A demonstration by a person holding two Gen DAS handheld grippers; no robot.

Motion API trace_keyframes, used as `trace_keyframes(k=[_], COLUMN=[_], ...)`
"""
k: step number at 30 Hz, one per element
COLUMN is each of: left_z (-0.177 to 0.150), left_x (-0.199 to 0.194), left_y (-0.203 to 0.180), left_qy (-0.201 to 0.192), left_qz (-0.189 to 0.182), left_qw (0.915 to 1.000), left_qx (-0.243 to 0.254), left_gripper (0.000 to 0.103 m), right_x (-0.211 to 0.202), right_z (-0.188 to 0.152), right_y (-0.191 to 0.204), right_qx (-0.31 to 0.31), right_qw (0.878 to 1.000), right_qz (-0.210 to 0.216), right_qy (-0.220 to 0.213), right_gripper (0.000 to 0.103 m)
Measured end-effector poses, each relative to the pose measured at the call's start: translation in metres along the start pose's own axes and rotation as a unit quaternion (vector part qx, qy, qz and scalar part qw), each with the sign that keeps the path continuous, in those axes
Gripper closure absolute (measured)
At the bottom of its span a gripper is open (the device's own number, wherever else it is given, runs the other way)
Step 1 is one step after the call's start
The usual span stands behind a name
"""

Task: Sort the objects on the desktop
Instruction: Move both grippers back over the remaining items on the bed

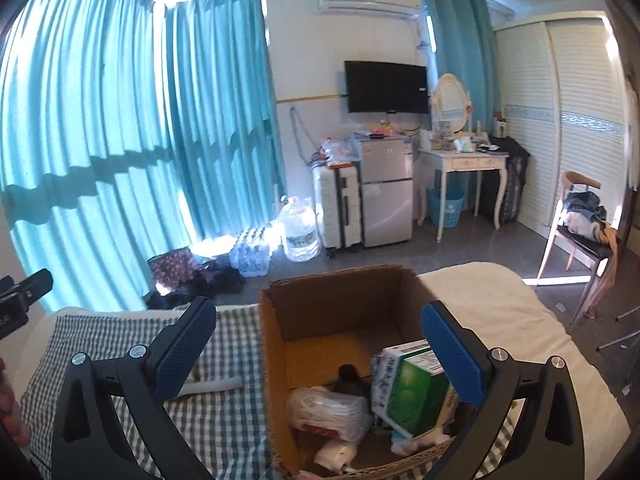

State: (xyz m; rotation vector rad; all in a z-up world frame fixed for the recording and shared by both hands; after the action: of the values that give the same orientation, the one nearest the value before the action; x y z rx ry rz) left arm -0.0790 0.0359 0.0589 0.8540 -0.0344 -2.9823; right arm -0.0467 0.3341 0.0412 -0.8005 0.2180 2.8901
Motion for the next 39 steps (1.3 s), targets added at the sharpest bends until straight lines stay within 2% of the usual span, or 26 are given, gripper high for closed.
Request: trace_keyframes(k=[3,9,13,18,21,24,28,31,35,39], left_z=[-0.001,-0.003,-0.012,-0.038,-0.060,-0.078,-0.093,-0.094,-0.094,-0.098], left_x=[0.005,0.021,0.047,0.082,0.106,0.122,0.138,0.144,0.148,0.154], left_y=[0.007,0.023,0.021,0.029,0.041,0.051,0.068,0.090,0.108,0.117], left_qy=[-0.005,-0.010,0.006,0.022,0.052,0.077,0.105,0.114,0.123,0.129], left_qz=[0.003,-0.001,-0.005,0.003,-0.004,-0.013,-0.015,0.024,0.001,0.001], left_qw=[1.0000,0.9999,0.9990,0.9981,0.9979,0.9964,0.9937,0.9929,0.9923,0.9915], left_qx=[0.008,0.011,0.043,0.058,0.038,0.032,0.036,0.023,-0.013,-0.014], left_gripper=[0.000,0.000,0.000,0.000,0.000,0.000,0.000,0.000,0.000,0.000], right_x=[0.009,0.019,0.032,0.047,0.059,0.073,0.092,0.105,0.121,0.142], right_z=[-0.005,-0.012,-0.021,-0.028,-0.035,-0.042,-0.049,-0.061,-0.087,-0.113], right_y=[0.022,0.057,0.064,0.071,0.083,0.096,0.116,0.135,0.165,0.186], right_qx=[-0.007,-0.046,-0.032,-0.041,-0.057,-0.052,-0.075,-0.097,-0.141,-0.168], right_qw=[0.999,0.996,0.993,0.993,0.992,0.988,0.986,0.980,0.969,0.956], right_qz=[0.042,0.070,0.112,0.104,0.102,0.127,0.119,0.134,0.144,0.154], right_qy=[0.009,0.009,0.027,0.038,0.052,0.073,0.089,0.112,0.143,0.184], right_gripper=[0.000,0.000,0.000,0.000,0.000,0.000,0.000,0.000,0.000,0.000])
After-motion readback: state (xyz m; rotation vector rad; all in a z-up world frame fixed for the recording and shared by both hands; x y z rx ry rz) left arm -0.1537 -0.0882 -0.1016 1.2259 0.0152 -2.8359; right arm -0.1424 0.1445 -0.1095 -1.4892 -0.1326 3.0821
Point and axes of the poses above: each gripper's, at about its wrist camera, not at the fingertips, and x roughly the way its jaws point, y to its left, z to its top, the point moved 7 cm from there along x, roughly the way its jaws point, and after that the axes turned 6 degrees about y, right-handed, at the moved point
